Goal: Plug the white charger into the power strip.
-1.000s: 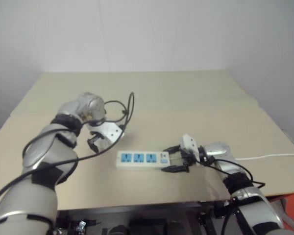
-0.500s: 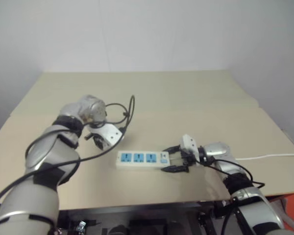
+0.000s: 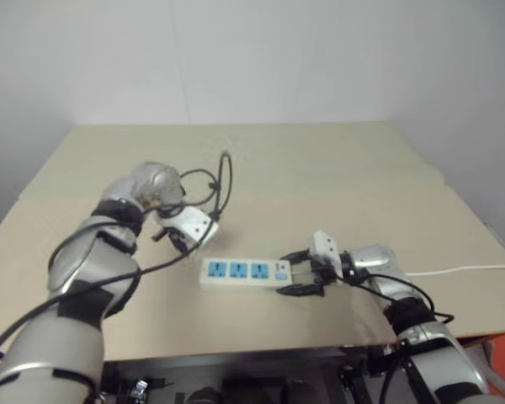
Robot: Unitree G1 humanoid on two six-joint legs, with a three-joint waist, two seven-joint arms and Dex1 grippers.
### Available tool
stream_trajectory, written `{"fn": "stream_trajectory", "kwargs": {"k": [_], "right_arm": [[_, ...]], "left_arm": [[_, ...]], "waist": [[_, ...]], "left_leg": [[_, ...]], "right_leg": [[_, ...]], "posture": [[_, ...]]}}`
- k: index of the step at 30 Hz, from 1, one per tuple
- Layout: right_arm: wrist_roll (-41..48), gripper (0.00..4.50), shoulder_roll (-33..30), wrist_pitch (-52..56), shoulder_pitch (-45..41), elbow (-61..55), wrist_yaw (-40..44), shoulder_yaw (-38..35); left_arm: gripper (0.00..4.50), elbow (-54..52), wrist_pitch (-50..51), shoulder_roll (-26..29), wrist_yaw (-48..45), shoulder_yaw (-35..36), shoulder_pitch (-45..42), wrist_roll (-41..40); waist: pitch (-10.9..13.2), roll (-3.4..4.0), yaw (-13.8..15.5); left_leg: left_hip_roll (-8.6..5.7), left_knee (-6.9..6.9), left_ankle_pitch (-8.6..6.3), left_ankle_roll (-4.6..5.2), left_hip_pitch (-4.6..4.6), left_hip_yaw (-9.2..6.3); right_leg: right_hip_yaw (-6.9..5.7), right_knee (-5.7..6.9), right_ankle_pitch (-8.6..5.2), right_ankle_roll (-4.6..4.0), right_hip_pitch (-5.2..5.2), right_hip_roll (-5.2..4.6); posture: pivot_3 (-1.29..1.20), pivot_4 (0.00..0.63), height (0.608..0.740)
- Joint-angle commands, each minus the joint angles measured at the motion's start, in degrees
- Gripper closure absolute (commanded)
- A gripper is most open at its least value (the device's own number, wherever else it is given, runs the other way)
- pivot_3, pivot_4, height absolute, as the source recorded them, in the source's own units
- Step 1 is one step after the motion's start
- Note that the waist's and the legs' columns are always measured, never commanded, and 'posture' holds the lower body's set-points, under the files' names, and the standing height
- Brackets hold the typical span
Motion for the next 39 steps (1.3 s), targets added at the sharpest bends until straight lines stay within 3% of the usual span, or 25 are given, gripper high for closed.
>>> {"fn": "stream_trajectory", "kwargs": {"k": [1, 5, 7, 13, 16, 22, 27, 39], "right_arm": [[-2.9, 1.08, -0.5, 0.6, 0.9, 1.8, -1.4, 1.3], [-2.7, 1.08, -0.1, 0.6, 0.4, 2.2, -1.6, 1.2], [-2.6, 1.08, 0.2, 0.4, 0.4, 2.2, -1.9, 1.2], [-2.6, 1.08, 1.1, 0.2, 0.5, 2.6, -2.8, 1.3], [-2.9, 1.08, 1.5, -0.1, 0.2, 3.3, -3.0, 1.4], [-3.1, 1.08, 2.1, -0.8, -0.7, 4.6, -3.3, 1.1], [-2.9, 1.08, 2.4, -0.7, -0.3, 4.1, -3.1, 1.3], [-3.1, 1.08, 2.5, -0.6, -0.1, 4.1, -2.9, 1.5]], "left_arm": [[3.51, -7.2, 6.2, 5.4, -0.7, 0.5, -3.7, -15.2], [3.51, -21.4, 21.5, 13.5, -0.7, 0.8, -1.2, -40.0], [3.51, -27.0, 32.0, 14.8, -0.7, 6.6, 2.1, -52.8], [3.51, -38.8, 54.9, 9.1, 3.8, 24.3, 17.5, -68.2], [3.51, -44.4, 59.1, 4.8, 8.4, 28.6, 25.3, -69.6], [3.51, -47.1, 55.0, -1.7, 8.5, 29.3, 35.6, -63.8], [3.51, -44.2, 48.0, -4.3, 4.8, 28.2, 36.9, -56.6], [3.51, -34.3, 42.7, -8.1, -0.6, 28.6, 33.1, -49.0]], "waist": [[0.0, 0.00, -0.1], [0.0, 0.01, -0.2], [0.0, 0.01, -0.1], [-0.1, 0.08, -0.2], [-0.1, 0.03, -0.4], [-0.1, -0.02, -0.7], [-0.1, -0.04, -0.8], [-0.2, -0.05, -0.9]], "left_leg": [[0.00, 0.00, 0.00, 0.00, 0.00, 0.00], [0.03, 0.00, 0.00, 0.00, 0.00, -0.04], [0.07, 0.00, 0.00, 0.00, 0.02, -0.08], [0.08, 0.05, 0.02, -0.03, 0.22, -0.07], [0.10, 0.05, 0.02, -0.03, 0.22, -0.08], [0.09, 0.05, 0.05, -0.09, 0.22, -0.07], [0.08, 0.04, 0.07, -0.12, 0.28, -0.05], [0.08, 0.02, 0.06, -0.12, 0.27, -0.04]], "right_leg": [[0.00, 0.00, 0.00, 0.00, -0.01, 0.00], [0.02, 0.03, 0.00, 0.00, -0.01, 0.00], [0.01, 0.04, 0.00, 0.00, 0.04, 0.00], [0.01, 0.03, 0.00, 0.00, 0.14, 0.02], [0.01, 0.04, 0.00, -0.01, 0.15, 0.05], [0.02, 0.00, 0.05, -0.09, 0.14, 0.06], [0.02, -0.05, 0.08, -0.14, 0.22, 0.06], [0.02, -0.09, 0.08, -0.14, 0.22, 0.06]], "posture": [[0.00, 0.150, 0.740], [0.00, 0.150, 0.740], [0.00, 0.150, 0.740], [0.00, 0.150, 0.740], [0.00, 0.150, 0.740], [0.00, 0.150, 0.740], [0.00, 0.150, 0.740], [0.00, 0.150, 0.740]]}}
